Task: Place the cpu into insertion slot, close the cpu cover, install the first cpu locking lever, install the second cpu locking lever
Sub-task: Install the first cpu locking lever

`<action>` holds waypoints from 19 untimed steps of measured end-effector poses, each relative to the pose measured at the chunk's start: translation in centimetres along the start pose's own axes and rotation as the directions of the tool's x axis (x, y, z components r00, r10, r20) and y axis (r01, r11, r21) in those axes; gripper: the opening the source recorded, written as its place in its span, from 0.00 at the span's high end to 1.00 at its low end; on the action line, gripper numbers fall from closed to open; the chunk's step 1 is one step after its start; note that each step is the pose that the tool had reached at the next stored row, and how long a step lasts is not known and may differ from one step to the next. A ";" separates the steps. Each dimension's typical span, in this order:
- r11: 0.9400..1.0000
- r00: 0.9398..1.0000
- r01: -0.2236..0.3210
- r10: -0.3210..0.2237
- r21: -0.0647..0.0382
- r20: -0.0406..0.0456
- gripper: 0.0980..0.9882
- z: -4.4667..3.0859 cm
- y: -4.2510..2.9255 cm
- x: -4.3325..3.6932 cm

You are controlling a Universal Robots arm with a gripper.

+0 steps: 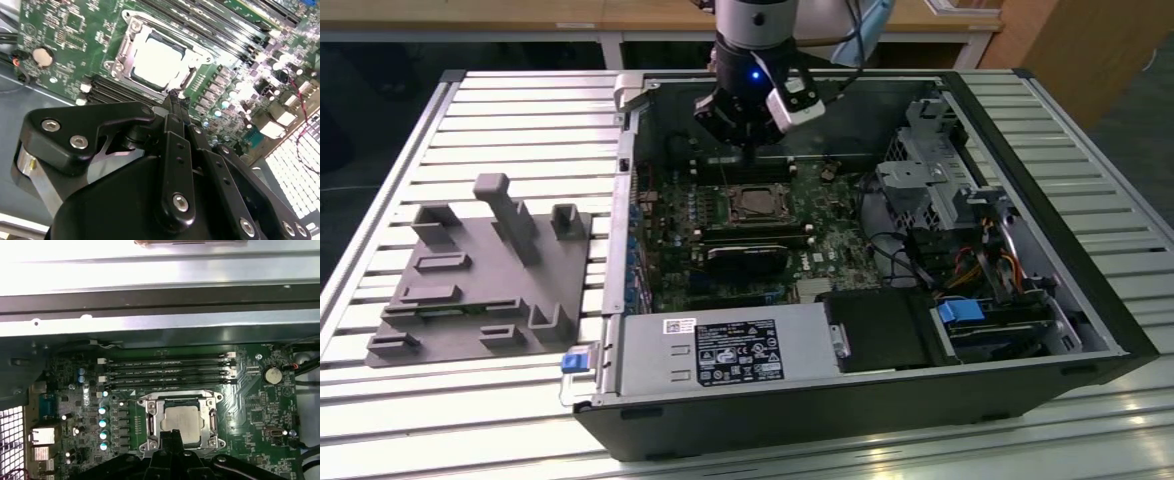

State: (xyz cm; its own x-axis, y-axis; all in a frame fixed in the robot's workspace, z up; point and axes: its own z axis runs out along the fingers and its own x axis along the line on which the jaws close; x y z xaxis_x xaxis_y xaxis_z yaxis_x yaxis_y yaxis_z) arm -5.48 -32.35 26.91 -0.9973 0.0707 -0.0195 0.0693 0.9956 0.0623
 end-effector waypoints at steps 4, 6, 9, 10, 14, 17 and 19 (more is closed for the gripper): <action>0.999 0.999 0.042 -0.042 -0.002 -0.002 0.99 0.16 -0.02 0.15; 0.998 0.998 0.062 -0.062 -0.003 -0.003 0.99 0.25 -0.04 0.24; 0.998 0.998 0.065 -0.065 -0.003 -0.002 0.99 0.37 -0.09 0.91; 0.998 0.998 0.066 -0.066 -0.003 0.000 0.99 0.41 -0.11 1.20; 0.998 0.998 0.066 -0.066 -0.003 0.005 0.99 0.57 -0.10 2.27; 0.998 0.998 0.067 -0.067 -0.003 0.005 0.99 0.64 0.04 2.77; 0.998 0.998 0.067 -0.067 -0.003 0.006 0.99 0.69 0.10 3.10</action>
State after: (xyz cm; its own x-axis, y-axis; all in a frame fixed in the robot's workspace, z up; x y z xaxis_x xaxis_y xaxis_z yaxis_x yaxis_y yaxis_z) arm -8.55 -31.99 26.17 -0.9996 0.0045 -0.0293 0.0026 0.9980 0.0639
